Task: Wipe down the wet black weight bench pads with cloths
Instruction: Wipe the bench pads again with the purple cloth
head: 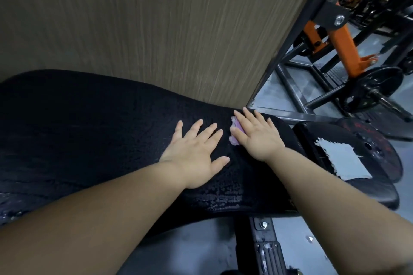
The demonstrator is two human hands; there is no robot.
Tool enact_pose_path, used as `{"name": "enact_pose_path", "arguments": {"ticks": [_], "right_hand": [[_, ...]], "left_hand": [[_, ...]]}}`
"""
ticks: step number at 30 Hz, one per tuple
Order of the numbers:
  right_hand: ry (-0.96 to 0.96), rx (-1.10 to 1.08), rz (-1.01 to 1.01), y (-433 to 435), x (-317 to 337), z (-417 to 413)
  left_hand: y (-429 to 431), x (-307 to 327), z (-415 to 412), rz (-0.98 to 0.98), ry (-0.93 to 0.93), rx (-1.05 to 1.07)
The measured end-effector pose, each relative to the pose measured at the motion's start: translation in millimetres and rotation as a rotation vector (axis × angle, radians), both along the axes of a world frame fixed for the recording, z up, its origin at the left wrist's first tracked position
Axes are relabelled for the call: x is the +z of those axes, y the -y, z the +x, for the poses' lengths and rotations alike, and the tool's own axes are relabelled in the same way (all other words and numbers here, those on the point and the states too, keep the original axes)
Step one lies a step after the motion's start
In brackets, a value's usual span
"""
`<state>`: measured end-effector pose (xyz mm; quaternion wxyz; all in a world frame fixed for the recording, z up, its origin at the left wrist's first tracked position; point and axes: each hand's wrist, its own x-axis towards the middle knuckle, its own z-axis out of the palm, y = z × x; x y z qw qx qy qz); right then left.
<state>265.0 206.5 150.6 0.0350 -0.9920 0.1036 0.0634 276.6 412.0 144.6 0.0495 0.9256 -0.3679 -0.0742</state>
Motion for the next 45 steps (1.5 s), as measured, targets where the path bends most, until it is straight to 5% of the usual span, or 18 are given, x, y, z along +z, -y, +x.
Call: {"name": "enact_pose_path", "arguments": {"ticks": [11, 31, 45], "right_hand": [[-0.107, -0.104, 0.022, 2.3, 3.3, 88.2], [0.079, 0.034, 0.003, -78.2, -4.0, -129.6], [0.027, -0.007, -0.041, -69.9, -0.4, -73.8]], "left_hand": [[0.6, -1.2, 2.1, 0.017, -0.007, 0.015], [-14.9, 9.2, -9.5, 0.023, -0.076, 0.006], [-39.9, 5.7, 2.8, 0.015, -0.032, 0.045]]}}
